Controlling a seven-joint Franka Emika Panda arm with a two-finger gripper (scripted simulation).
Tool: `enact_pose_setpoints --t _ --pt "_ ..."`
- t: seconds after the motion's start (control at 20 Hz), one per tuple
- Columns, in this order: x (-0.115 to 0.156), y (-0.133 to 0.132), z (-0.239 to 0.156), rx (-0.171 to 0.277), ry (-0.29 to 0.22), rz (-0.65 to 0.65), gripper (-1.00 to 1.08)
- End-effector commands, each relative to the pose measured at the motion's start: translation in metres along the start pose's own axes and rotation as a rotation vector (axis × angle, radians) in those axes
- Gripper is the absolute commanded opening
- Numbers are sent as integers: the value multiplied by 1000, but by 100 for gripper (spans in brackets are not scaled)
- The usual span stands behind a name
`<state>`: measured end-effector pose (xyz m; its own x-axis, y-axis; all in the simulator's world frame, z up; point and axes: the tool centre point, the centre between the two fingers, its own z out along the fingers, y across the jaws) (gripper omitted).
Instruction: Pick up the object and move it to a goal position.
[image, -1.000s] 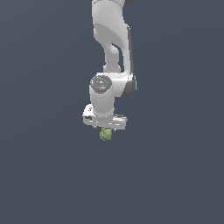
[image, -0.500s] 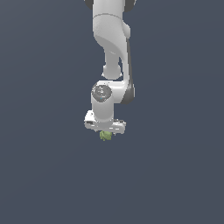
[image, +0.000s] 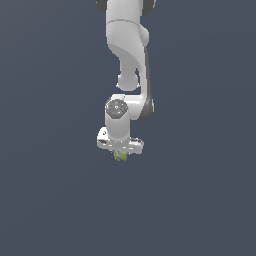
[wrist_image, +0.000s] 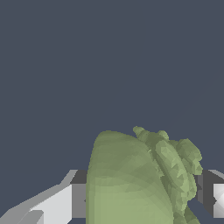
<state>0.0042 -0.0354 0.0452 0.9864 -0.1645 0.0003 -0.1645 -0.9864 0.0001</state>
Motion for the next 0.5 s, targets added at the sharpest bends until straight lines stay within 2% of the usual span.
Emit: enact_pose_setpoints --t 0.0,0.45 --pt "0 0 1 0 0 0 -100" --pt "2 4 -8 0 0 0 -100"
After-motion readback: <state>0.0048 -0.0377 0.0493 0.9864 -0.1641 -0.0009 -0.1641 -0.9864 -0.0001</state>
